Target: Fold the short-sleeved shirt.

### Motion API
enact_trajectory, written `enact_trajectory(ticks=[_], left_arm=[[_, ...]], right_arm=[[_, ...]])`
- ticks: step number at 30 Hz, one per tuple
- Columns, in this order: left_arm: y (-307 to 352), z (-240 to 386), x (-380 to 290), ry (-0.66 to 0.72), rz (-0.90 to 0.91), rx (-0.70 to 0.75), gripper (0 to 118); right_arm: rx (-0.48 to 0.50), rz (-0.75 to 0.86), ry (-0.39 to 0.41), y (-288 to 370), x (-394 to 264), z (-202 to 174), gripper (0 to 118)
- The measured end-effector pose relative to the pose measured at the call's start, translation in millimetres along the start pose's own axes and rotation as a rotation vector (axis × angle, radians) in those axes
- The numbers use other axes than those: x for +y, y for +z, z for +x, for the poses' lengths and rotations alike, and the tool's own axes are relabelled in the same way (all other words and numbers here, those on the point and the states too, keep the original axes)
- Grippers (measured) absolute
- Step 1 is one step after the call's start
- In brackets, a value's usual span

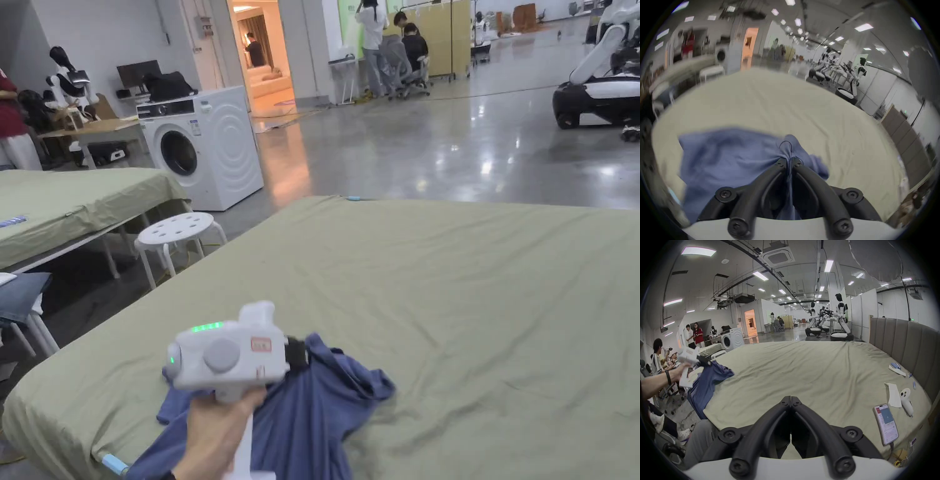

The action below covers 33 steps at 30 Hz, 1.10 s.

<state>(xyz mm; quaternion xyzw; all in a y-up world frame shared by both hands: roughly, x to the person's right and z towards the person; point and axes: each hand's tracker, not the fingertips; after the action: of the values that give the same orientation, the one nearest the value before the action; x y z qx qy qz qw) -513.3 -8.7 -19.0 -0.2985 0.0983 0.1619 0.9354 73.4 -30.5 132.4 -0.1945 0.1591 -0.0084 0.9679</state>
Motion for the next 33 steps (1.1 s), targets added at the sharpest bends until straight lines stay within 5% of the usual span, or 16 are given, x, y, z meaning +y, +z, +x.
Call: enact_trajectory(ticks=[6,13,17,21,24,30,33], left_arm=[[23,56,99,-0.088,0.161,-0.037,2],[-6,218,134,-0.234,0.188,-0.266,2],[-48,333,71,-0.3,0.041,-0.495,2],[-72,404,-33,-0.33,-0.187,-0.71,2],[-70,434,-131,-0.224,-0.388,-0.885,2],[-10,460,-258,-0.267,-0.549,-1.085,2],[6,458,-281,-0.278,-0.518,-1.056,11]], right_arm=[[-0.018,0.021,-0.091,10,-3,16,0],[-0.101,0.031,-0.112,28,-9,42,0],[-0.147,0.049,-0.159,40,-10,58,0],[-0.215,0.048,-0.097,63,-14,69,0],[-0.228,0.03,-0.104,72,-19,73,0],[-0.243,0.027,-0.143,80,-23,80,0],[-0.232,0.028,-0.148,77,-18,75,0]])
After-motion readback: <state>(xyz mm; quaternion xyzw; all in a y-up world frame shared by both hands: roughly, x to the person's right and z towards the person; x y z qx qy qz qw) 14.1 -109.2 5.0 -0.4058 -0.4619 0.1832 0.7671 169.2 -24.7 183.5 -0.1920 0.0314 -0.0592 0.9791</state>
